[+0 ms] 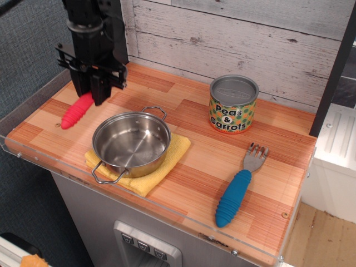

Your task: Place the red spoon to the left of the pot

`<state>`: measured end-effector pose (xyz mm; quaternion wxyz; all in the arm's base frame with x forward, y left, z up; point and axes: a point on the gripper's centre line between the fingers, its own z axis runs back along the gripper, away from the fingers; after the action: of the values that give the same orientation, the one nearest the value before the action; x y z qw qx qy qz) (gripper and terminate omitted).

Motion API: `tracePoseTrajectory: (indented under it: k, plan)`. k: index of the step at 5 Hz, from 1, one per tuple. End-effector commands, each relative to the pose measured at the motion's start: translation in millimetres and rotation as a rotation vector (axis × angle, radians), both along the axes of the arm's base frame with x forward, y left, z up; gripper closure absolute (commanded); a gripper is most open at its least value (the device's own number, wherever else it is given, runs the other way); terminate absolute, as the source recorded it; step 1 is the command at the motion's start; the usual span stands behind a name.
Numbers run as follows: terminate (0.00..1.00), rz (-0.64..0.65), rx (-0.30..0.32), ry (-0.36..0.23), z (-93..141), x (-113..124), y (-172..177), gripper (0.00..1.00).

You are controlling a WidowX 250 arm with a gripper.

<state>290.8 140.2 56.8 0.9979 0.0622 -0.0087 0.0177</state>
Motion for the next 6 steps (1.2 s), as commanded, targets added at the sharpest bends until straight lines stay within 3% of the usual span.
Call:
tracePoseTrajectory:
  k: [1,3,4,6]
  plan:
    - [0.00,-0.042,0.019,-0.021,-6.8,-7.8,12.6,1.00]
    - [0.00,-0.025,0.017,-0.008,-16.5,-14.8,29.3,1.00]
    - [0.00,-0.040,0.020,0.030,-27.1,-16.8,33.1,1.00]
    - [0.00,-0.045,0.049,0.017,-34.0,-15.8,46.4,1.00]
